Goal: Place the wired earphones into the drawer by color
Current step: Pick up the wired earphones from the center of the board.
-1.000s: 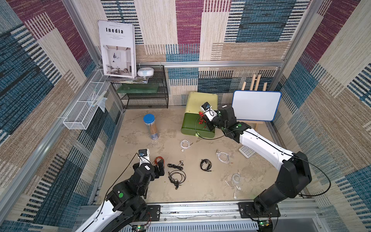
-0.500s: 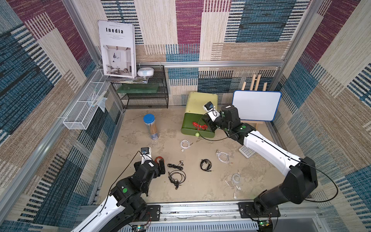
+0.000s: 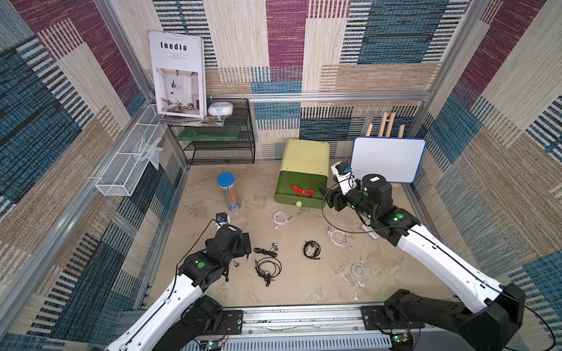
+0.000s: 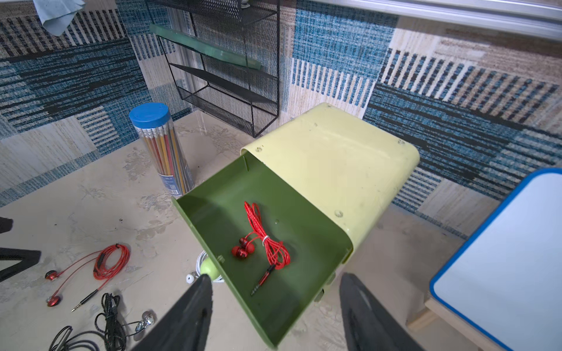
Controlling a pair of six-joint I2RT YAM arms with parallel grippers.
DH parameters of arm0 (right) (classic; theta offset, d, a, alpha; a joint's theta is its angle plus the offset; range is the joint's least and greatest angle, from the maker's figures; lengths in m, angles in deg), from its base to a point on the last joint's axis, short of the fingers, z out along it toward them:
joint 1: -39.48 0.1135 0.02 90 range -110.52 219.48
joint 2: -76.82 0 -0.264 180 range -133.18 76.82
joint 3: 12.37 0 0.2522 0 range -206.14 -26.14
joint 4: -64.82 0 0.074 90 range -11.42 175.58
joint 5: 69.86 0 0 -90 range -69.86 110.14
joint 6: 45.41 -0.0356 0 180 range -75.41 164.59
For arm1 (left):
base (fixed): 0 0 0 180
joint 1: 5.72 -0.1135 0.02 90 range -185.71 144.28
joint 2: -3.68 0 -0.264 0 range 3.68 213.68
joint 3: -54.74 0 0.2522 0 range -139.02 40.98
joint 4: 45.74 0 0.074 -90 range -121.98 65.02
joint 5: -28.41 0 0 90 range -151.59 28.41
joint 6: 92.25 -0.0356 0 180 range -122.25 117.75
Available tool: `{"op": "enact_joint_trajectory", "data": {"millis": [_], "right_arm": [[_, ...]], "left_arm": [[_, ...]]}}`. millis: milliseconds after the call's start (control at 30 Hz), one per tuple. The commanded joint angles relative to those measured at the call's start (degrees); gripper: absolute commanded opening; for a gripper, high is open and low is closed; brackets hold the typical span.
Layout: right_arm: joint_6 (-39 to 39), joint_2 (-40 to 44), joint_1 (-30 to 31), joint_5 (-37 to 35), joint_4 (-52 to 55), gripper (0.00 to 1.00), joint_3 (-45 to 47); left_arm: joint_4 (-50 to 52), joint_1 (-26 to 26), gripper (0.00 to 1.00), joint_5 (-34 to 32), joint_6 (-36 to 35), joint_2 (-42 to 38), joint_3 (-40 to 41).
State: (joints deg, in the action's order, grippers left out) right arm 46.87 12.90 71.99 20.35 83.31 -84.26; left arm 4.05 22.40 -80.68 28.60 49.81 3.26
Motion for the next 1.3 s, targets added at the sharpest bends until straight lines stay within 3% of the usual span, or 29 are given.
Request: {"op": "enact_joint_trajectory", "data": {"millis": [0,167,367,533,900,1267], "right_arm": [[-4.1,4.9,0.0,-2.8,-1.6,0.70,4.4],[-6.2,14.7,0.0,-6.2,-5.2,0.70,14.3],[-6.8,22.0,0.0,-7.1,-11.6,0.70,21.7],[-6.8,22.3,0.0,-7.1,-12.0,0.70,22.3],[-7.0,22.1,0.1,-6.8,-12.4,0.70,22.9],[-7.2,22.5,0.1,-7.0,-12.4,0.70,22.9]], "left_arm": [[-1.8,-2.7,0.99,8.2,-0.8,3.4,-0.7],[-4.4,-4.9,0.99,12.1,-2.0,11.8,-2.0],[-5.4,-5.4,0.90,13.6,-3.5,21.1,-5.3],[-5.9,-5.5,0.86,13.0,-3.3,25.9,-7.1],[-7.3,-5.6,0.64,11.7,-4.0,35.4,-9.1],[-8.2,-5.6,0.55,11.2,-4.2,41.5,-10.3]]}}
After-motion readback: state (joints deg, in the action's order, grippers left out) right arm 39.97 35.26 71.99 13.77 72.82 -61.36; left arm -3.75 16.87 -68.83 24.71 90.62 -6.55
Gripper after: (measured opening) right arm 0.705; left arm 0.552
